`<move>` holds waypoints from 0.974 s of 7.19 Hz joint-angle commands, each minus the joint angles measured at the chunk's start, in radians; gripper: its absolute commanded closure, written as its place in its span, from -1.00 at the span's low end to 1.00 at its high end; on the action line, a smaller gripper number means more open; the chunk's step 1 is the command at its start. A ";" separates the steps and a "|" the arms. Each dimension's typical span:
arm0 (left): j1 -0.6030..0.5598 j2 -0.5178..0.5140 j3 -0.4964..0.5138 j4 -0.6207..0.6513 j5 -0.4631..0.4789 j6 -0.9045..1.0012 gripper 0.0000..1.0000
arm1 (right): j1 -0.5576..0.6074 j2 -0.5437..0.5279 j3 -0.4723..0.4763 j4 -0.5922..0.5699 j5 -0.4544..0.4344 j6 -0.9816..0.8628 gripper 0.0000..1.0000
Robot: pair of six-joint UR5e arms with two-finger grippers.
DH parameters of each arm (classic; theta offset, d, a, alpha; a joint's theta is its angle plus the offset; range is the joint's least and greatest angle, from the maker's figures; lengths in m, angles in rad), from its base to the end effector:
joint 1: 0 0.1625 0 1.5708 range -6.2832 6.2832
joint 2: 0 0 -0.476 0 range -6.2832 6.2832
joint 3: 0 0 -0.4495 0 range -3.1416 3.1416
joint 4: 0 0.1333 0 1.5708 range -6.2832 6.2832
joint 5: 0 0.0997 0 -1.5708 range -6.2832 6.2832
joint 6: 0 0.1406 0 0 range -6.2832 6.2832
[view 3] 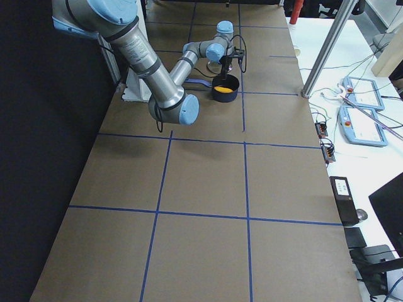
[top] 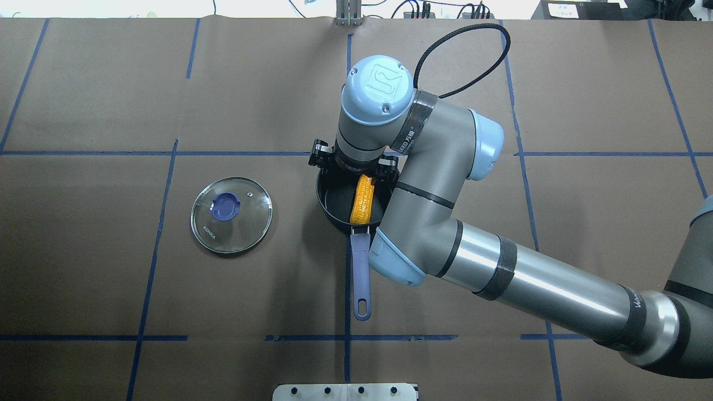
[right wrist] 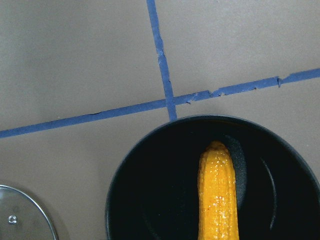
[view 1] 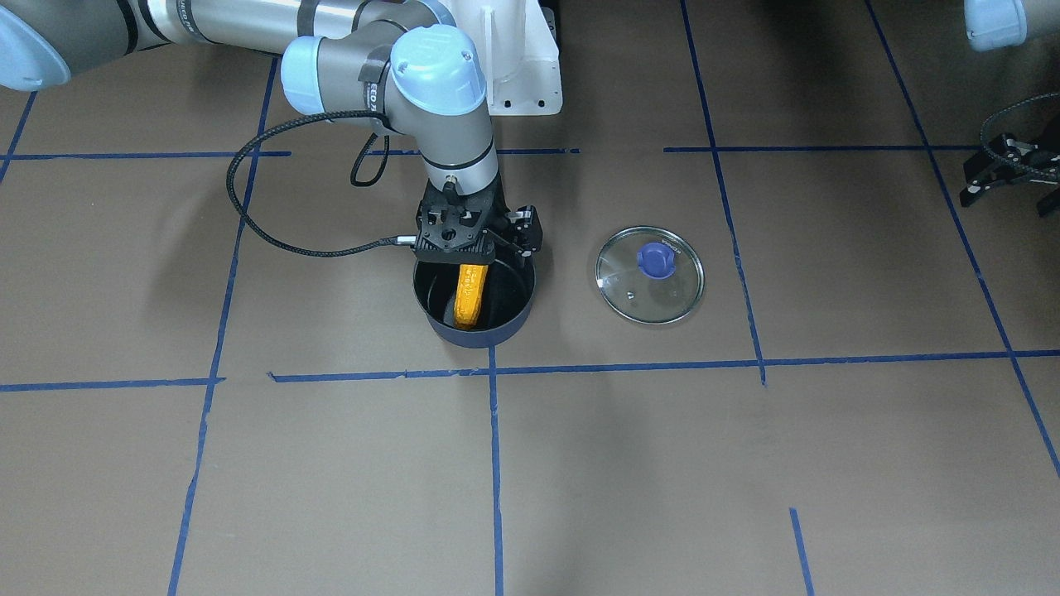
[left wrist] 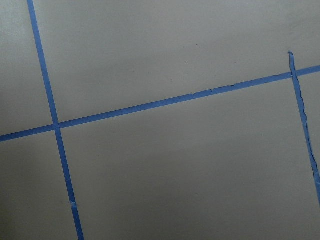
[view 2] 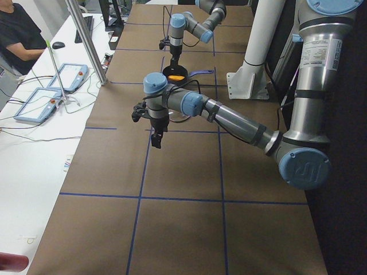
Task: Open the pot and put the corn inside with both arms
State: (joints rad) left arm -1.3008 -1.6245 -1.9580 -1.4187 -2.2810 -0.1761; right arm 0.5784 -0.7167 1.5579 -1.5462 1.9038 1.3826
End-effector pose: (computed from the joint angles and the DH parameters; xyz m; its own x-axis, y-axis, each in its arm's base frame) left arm 0.1087 -0.5489 0.5198 0.7155 0.2135 -0.6652 -0.1324 0.9764 0.1709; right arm -0.6425 -0.5238 0.1503 0.5907 0.1745 0.7878 -0.2012 0.9773 -0.0656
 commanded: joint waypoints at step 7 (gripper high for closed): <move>-0.199 0.059 0.257 -0.012 -0.060 0.242 -1.00 | 0.355 -0.308 0.280 -0.078 0.243 -0.492 -0.98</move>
State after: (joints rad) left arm -1.4867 -1.6040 -1.7290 -1.4250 -2.3132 0.0431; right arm 0.8450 -0.9631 1.8320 -1.6239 2.0621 1.0290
